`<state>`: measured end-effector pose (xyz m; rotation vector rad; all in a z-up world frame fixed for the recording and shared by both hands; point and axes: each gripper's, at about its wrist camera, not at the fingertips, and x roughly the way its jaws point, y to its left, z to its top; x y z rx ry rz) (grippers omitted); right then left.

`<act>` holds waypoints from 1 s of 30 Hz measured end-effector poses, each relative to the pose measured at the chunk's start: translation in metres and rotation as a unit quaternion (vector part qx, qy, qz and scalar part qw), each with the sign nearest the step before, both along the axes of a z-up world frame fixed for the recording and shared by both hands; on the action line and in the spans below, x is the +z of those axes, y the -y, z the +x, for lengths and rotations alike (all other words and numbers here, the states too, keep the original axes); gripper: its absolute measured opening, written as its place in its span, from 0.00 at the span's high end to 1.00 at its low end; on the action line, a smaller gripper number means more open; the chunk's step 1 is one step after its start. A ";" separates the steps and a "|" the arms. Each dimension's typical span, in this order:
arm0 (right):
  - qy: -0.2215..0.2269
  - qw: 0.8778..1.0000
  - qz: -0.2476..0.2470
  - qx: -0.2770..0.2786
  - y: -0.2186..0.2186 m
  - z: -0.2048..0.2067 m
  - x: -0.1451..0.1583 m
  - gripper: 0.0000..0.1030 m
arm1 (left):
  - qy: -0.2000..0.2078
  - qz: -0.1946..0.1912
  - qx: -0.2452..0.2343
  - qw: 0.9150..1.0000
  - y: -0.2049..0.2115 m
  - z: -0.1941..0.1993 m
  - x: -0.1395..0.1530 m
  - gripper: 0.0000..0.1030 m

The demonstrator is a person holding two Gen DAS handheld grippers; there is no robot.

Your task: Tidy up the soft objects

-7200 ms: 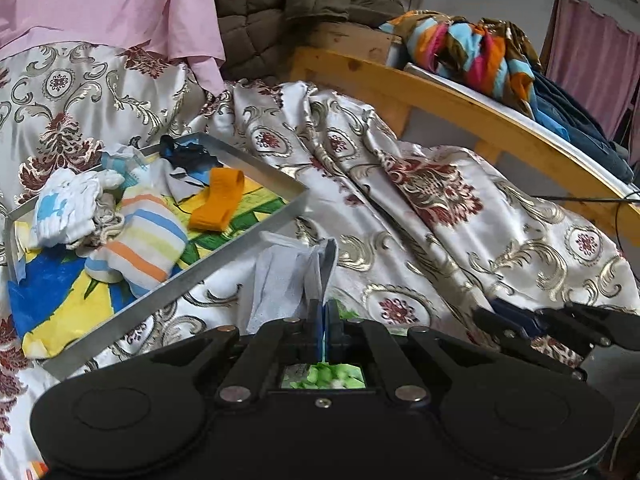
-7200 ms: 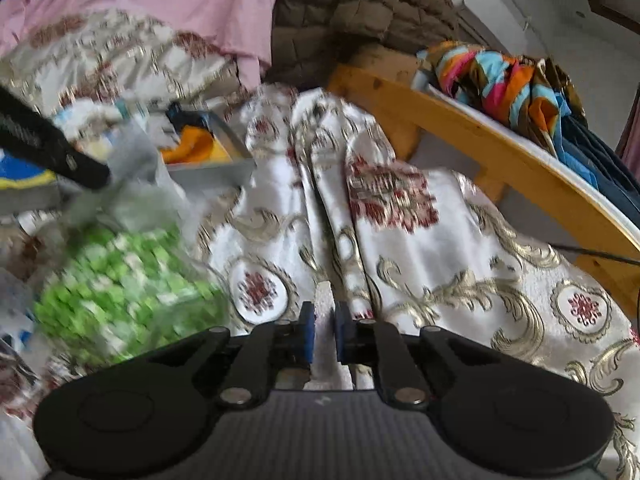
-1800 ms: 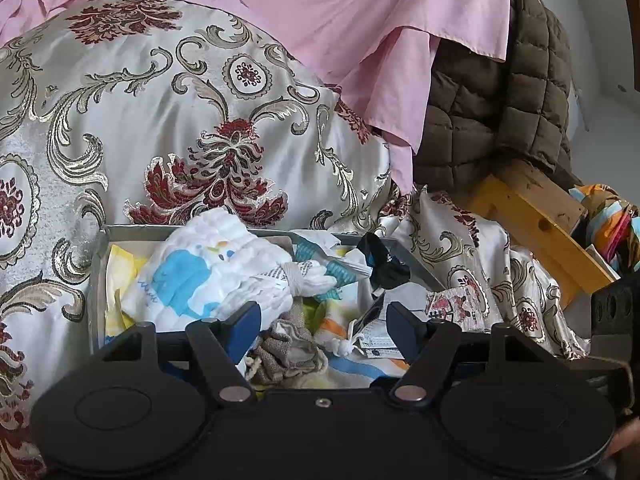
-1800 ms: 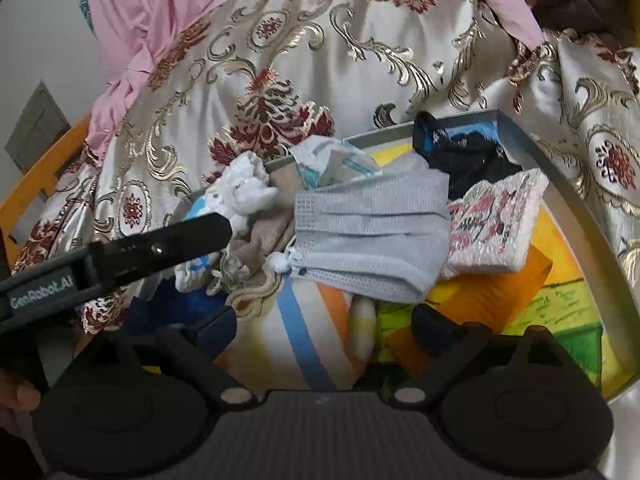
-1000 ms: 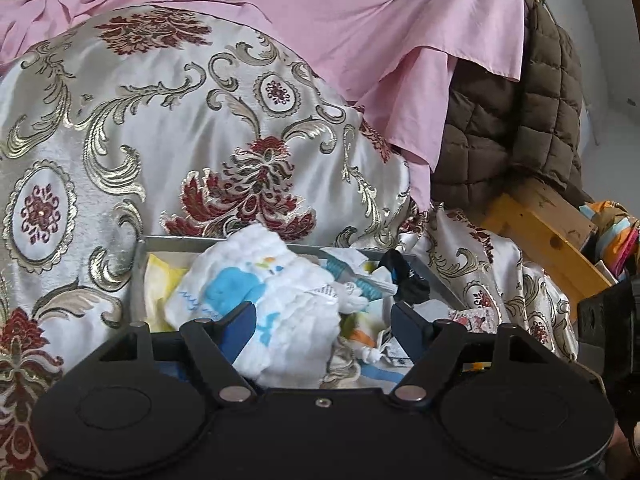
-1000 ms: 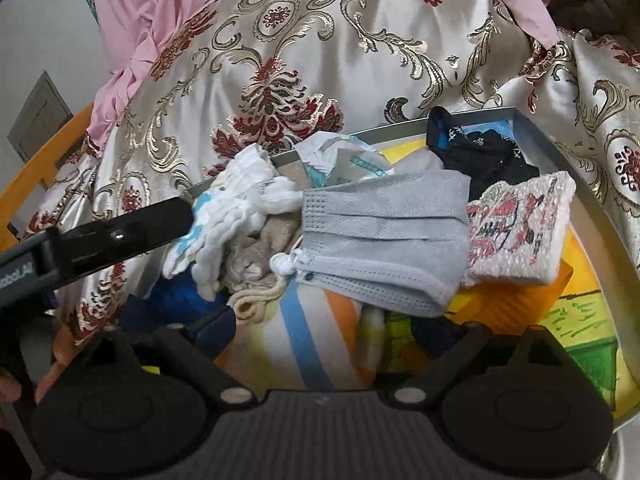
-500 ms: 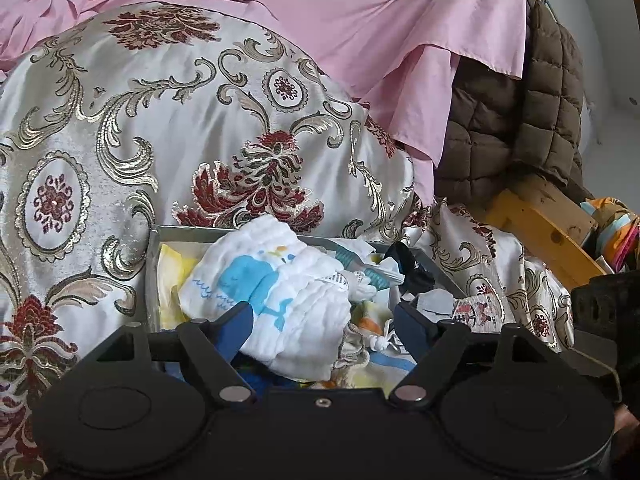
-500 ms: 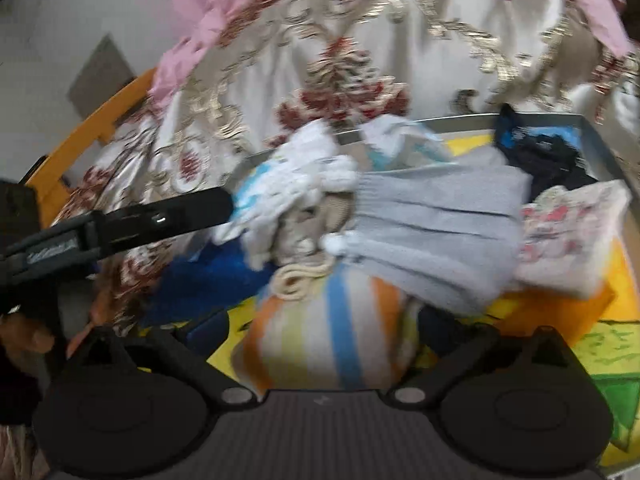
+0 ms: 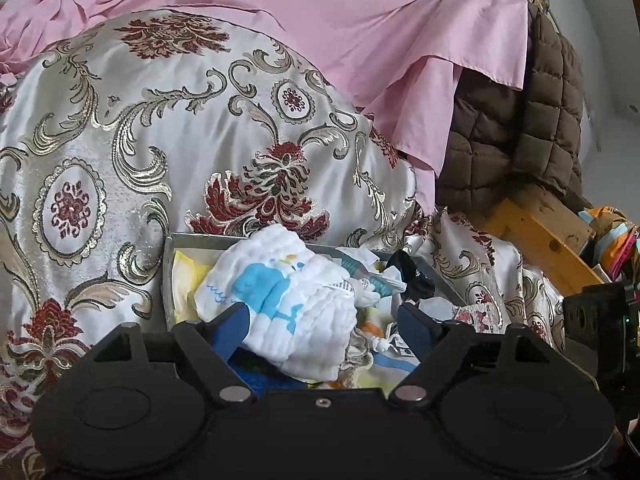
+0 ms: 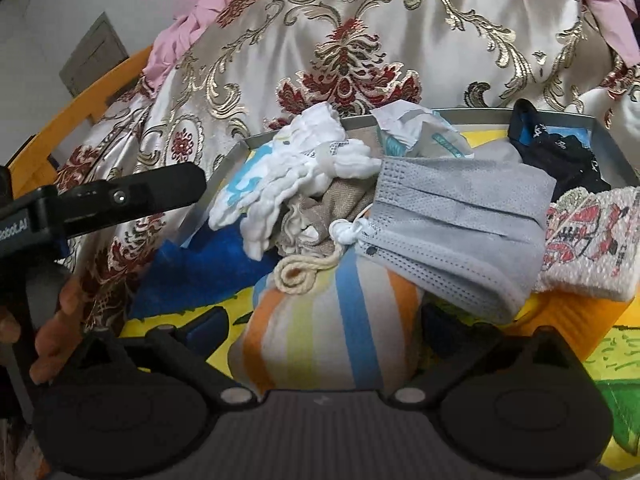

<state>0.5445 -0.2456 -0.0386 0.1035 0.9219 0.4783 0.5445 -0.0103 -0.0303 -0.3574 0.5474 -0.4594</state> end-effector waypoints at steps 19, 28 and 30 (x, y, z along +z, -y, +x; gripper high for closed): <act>0.124 0.978 0.119 -0.114 -0.018 0.010 0.067 0.01 | -0.004 0.030 0.044 0.999 -0.035 -0.014 -0.003 0.14; 0.111 0.974 0.130 -0.149 -0.031 0.006 0.036 0.01 | -0.016 0.039 0.054 0.998 -0.041 -0.020 -0.010 0.12; 0.111 0.973 0.130 -0.157 -0.031 0.003 0.033 0.00 | -0.013 0.045 0.054 0.997 -0.040 -0.022 -0.009 0.10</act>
